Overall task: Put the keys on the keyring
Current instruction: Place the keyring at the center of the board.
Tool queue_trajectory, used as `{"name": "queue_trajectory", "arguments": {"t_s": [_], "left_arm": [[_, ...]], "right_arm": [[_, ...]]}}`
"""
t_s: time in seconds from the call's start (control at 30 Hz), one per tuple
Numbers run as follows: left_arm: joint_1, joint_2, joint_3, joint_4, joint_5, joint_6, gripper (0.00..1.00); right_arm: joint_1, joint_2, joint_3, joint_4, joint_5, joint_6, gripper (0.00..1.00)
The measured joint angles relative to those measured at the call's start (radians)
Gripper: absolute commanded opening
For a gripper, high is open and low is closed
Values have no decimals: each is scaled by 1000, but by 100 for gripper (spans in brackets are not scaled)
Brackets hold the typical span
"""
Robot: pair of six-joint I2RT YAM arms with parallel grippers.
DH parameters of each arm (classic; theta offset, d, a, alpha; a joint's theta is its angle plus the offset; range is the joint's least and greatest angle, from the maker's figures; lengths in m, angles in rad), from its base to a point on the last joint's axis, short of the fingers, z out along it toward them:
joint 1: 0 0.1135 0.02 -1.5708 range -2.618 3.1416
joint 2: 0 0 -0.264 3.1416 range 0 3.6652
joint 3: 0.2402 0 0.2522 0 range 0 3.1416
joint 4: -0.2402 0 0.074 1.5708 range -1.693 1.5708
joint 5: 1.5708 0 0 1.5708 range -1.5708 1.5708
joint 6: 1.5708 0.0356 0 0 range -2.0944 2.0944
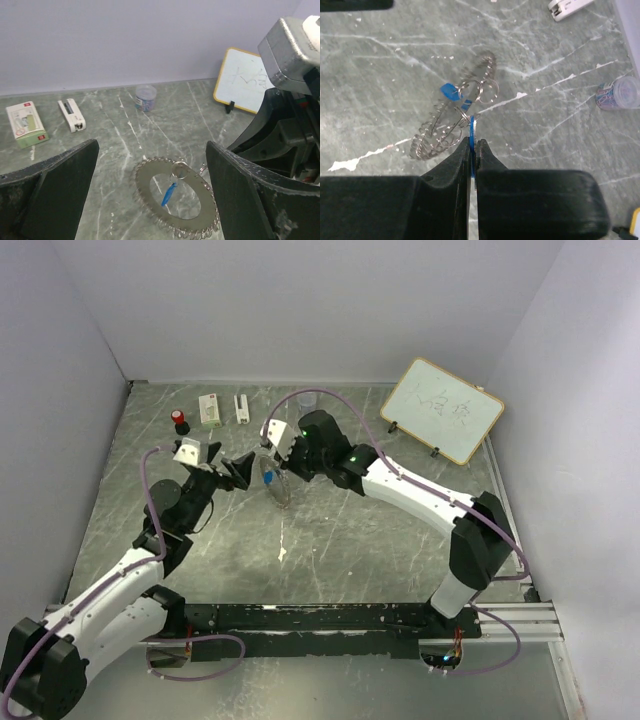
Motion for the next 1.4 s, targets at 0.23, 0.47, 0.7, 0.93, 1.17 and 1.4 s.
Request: {"name": "queue_trajectory", "arguments": {"t_s": [0.23,0.47,0.7,0.93,1.17,1.4], "left_arm": [[3,-44,-11,-45,-78,0,99],[4,-38,-16,-59,-87,0,100],[4,8,-15,-56,-71,-11,100],[6,53,-15,-35,-15,-27,100],[6,82,-15,-33,28,-41,100],[6,93,-15,-27,50,-48,100]], "right_arm": [[1,65,39,76,3,18,0],[-41,102,58,63,39,21,0],[-150,93,10,59,85,30,0],[-240,93,-22,56,95,52,0],[-266,93,-26,55,103,77,0],[-294,93,-37,43,132,124,0]]}}
